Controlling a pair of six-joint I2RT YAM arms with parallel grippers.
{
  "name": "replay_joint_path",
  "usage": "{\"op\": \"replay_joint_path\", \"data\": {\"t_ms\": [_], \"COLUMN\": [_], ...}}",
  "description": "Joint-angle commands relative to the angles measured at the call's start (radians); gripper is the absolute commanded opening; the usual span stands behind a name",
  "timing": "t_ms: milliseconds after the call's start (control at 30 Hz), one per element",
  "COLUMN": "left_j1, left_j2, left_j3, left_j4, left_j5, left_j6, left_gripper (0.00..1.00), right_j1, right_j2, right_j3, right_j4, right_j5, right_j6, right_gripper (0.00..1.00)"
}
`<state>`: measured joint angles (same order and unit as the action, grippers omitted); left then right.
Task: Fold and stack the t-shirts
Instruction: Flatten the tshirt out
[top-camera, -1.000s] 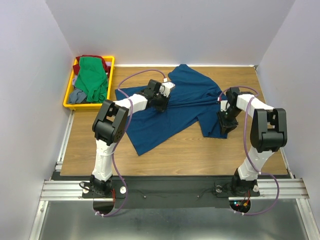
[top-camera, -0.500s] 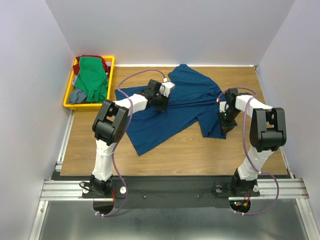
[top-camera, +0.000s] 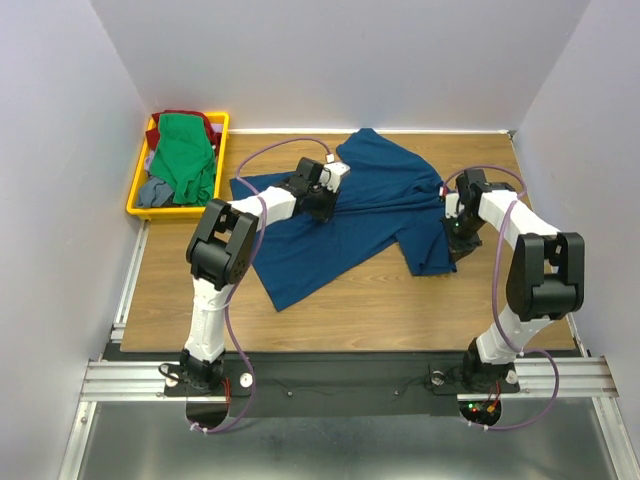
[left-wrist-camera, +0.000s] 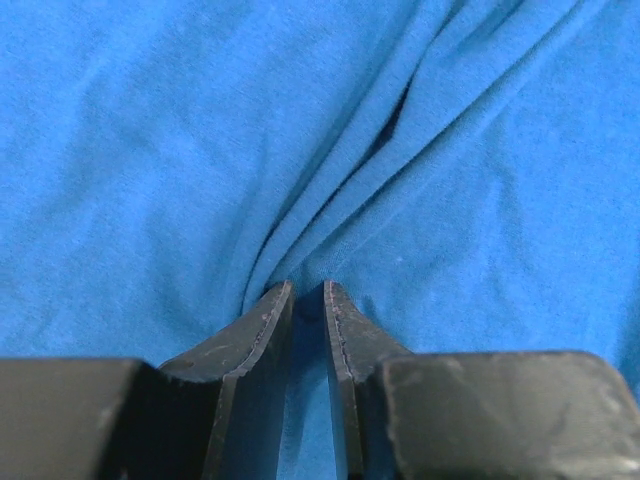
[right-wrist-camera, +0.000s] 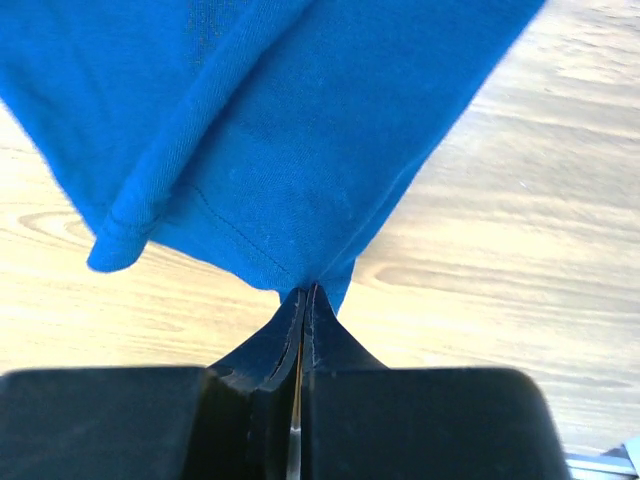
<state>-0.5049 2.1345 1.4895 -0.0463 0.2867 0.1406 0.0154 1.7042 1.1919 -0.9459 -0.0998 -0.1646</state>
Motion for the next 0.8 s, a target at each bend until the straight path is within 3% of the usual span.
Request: {"op": "replay_joint_path", "data": {"t_ms": [0,167,367,433,567,700,767], "left_j1": [-0.001,-0.001,-0.001,-0.001,-0.001,-0.001,-0.001], "left_j2": [0.056,0.062,0.064,0.064,0.062,0.064,0.064], "left_j3": [0.008,0.014,0.018,0.017,0.015,0.015,0.017], "left_j4": [-0.098,-0.104,-0.109,-0.107,-0.109,-0.109,-0.112], "left_j5": [-0.047,-0.052,-0.049,-0.047,-0.047,-0.046,-0.046], "left_j6": [-0.004,-0.004,-0.003,-0.003,-0.001,-0.001,-0.001], "left_gripper": [0.3,0.29,0.29,0.29,0.28,0.28,0.28], "right_j1": [-0.005,-0.048,-0.068,-0.069,-0.074,-0.077,-0.078], "right_j2": [-0.051,-0.048,-0.026,-0.014,0.006,0.011,0.009], "right_j3": [0.014,0.003,-0.005,-0.008,-0.014,-0.015,-0.017], "right_j4": [-0.039,-0.045,-0.044,-0.044,-0.039,-0.033,-0.033], "right_j5": [0.038,0.048,0.015,-0.001,-0.031,-0.032,-0.031], "right_j6": [-0.027,-0.055,-0.064,-0.062,-0.061,-0.059,-0.061], "right_gripper": [0.02,0.09,0.09,0.14,0.06,0.13,0.01]}}
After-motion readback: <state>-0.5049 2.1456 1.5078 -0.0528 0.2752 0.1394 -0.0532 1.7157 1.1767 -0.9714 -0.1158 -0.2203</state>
